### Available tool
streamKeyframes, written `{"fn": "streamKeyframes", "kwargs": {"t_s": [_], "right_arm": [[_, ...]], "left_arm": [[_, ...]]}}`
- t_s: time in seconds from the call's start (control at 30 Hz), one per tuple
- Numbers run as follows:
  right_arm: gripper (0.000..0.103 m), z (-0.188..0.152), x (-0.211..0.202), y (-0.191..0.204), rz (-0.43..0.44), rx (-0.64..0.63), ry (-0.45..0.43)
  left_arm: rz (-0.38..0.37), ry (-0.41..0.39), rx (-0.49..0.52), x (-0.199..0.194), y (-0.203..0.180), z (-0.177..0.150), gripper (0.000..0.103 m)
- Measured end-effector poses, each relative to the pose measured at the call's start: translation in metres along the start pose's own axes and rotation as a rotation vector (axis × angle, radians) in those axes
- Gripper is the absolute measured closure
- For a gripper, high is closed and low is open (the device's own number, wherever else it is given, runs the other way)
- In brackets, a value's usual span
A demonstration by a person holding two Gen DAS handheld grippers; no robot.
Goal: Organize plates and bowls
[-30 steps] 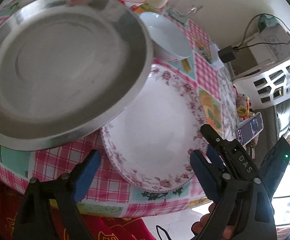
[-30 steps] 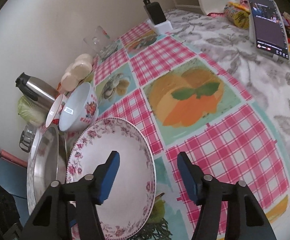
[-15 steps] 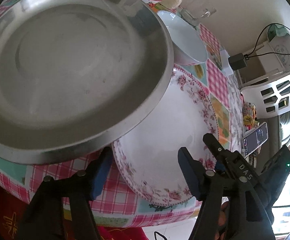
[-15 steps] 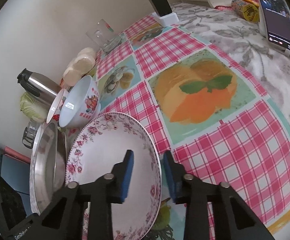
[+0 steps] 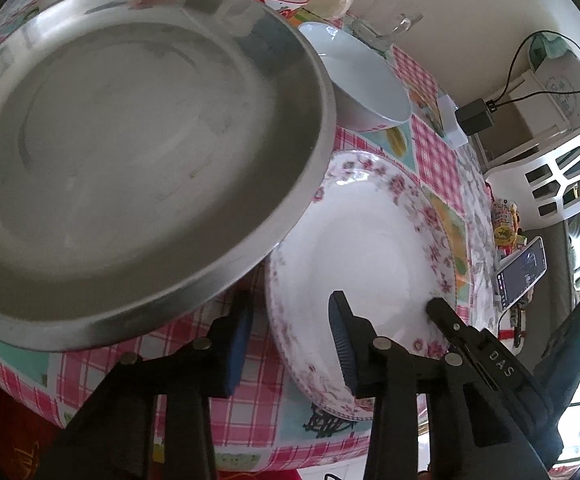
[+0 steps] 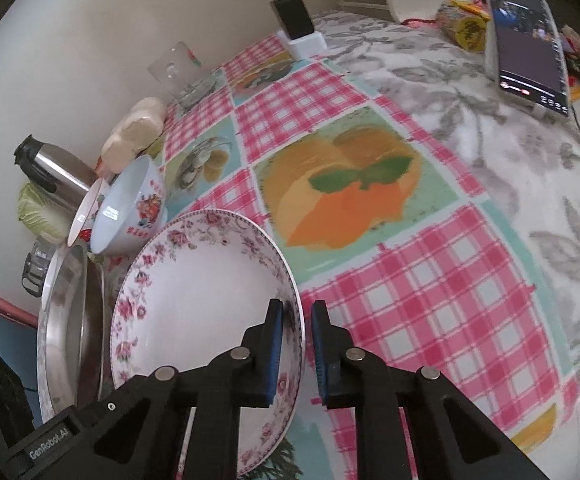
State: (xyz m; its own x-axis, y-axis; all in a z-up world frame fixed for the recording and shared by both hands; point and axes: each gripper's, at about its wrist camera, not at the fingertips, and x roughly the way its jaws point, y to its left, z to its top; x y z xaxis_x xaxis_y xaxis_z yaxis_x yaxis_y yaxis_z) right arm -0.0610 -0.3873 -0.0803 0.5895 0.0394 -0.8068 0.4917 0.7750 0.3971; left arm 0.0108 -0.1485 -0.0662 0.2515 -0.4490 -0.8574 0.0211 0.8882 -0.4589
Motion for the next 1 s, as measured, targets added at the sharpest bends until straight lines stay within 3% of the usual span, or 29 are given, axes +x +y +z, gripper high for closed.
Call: {"fn": "streamKeyframes", "kwargs": {"t_s": [0.37,0.63,1.0], "right_arm": [[0.088,0.000,-0.004,-0.009,0.002,0.018,0.003],[0.088,0.002,0.000,-0.014,0.062,0.041,-0.021],[0.089,0.002,0.003,-0.012,0.072,0.032,-0.056]], "left_arm": [[0.029,-0.067,0.064,0.006,-0.014,0.002,0.064],[0.046,-0.080,0.070,0.007,-0.010,0.005,0.087],[0.045,-0.086,0.087,0.008,-0.012,0.005,0.087]]}}
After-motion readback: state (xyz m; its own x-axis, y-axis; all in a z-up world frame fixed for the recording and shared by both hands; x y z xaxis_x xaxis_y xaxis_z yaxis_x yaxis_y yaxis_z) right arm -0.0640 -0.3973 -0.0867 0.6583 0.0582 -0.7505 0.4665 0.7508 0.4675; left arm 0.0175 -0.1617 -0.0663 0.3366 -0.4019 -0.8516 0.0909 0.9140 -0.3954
